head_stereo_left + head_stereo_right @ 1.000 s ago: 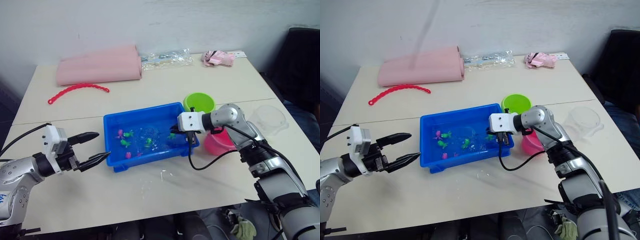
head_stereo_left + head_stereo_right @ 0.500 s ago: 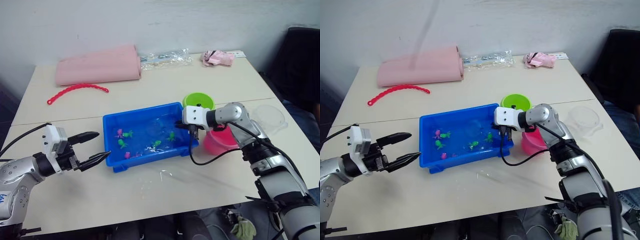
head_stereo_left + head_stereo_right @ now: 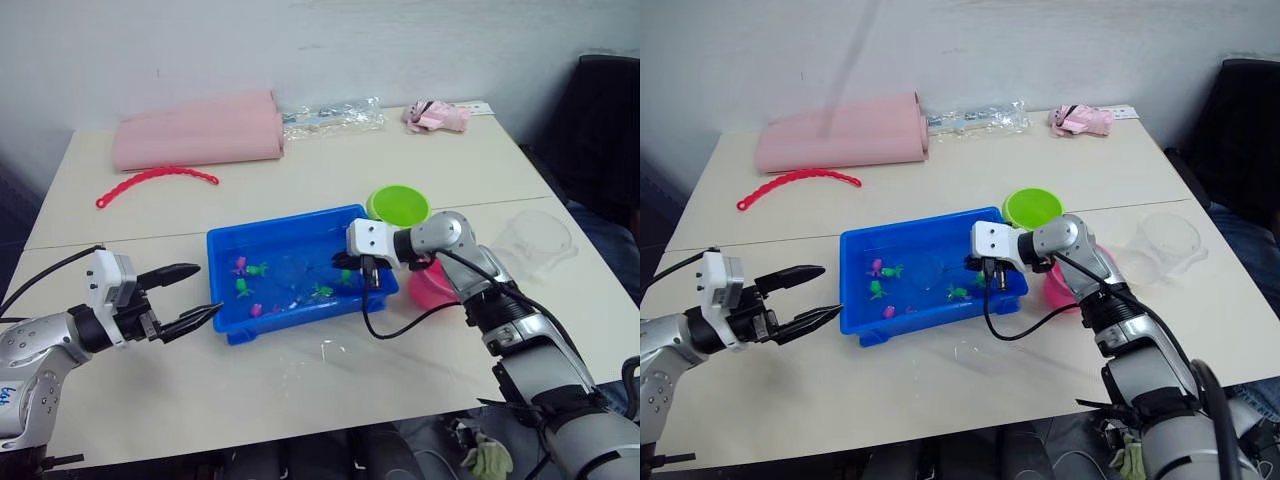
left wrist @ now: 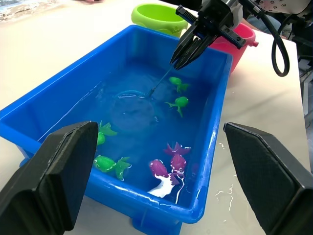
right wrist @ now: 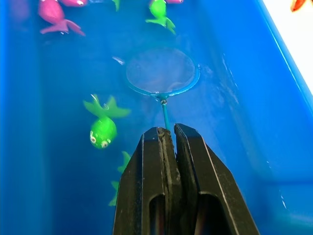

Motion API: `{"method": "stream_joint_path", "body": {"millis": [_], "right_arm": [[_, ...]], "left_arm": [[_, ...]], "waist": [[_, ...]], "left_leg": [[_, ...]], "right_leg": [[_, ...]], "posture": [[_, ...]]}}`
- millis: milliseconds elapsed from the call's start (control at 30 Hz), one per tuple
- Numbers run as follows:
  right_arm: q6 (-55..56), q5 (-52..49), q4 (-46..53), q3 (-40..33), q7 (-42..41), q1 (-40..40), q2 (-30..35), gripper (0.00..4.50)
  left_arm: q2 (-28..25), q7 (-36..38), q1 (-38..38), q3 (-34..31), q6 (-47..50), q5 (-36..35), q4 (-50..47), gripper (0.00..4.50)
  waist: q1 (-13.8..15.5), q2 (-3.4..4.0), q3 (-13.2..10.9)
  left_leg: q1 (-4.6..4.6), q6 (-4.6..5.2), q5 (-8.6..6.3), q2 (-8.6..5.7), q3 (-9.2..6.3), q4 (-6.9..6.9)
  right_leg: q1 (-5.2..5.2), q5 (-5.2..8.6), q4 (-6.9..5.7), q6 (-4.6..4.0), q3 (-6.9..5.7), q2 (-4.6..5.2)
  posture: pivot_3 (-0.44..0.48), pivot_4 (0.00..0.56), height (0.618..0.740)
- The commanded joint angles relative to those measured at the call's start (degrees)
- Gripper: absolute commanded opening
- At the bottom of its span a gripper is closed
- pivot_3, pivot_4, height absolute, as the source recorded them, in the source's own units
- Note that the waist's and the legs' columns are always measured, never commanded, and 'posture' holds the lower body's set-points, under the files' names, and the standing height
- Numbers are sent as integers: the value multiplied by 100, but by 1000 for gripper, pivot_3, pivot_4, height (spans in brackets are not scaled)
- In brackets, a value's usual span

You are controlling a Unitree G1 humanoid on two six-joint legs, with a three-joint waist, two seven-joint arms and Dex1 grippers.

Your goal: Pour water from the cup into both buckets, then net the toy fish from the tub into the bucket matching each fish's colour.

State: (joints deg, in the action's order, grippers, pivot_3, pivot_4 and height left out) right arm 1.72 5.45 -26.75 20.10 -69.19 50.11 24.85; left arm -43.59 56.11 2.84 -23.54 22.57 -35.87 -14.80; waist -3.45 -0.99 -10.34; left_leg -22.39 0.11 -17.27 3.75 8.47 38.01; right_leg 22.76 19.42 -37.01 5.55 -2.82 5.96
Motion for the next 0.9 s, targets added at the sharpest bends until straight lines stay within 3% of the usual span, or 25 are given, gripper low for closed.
{"method": "stream_joint_path", "body": {"millis": [33,233,467,667,900], "right_arm": [[-289,-205,884,26,-402,-169,214,0],[-453,-204,1278,109,-591,-296,314,0],[-8,-41,1023,326,-617,-189,274,0],[14,-142,696,460,-795,-35,53,0],[-496,-457,654,292,-964,-103,-68,0]], "left_arm": [[-238,357,68,-284,-159,-79,86,4470],[-760,1170,60,-282,-537,123,558,4470],[-1236,1756,-423,-20,-786,317,1177,4470],[-1400,1927,-909,222,-885,516,1613,4470],[-1375,1906,-947,202,-858,579,1657,4470]], "waist": [[4,0,0],[-4,1,-1],[-1,2,-1],[-11,2,-2],[-15,3,-2]], "left_leg": [[0,-1,0,0,0,-2],[1,-3,-2,1,0,-3],[-2,-4,-3,-1,1,-4],[-2,-3,-3,-2,4,-4],[-7,-5,-4,7,7,-6]], "right_leg": [[0,0,1,0,0,0],[3,1,1,-3,-1,-1],[5,2,4,-3,-3,-1],[6,2,2,-3,-2,-8],[11,2,-15,-4,0,-21]], "posture": [[0,150,740],[0,150,740],[0,150,740],[0,150,740],[0,150,740]]}}
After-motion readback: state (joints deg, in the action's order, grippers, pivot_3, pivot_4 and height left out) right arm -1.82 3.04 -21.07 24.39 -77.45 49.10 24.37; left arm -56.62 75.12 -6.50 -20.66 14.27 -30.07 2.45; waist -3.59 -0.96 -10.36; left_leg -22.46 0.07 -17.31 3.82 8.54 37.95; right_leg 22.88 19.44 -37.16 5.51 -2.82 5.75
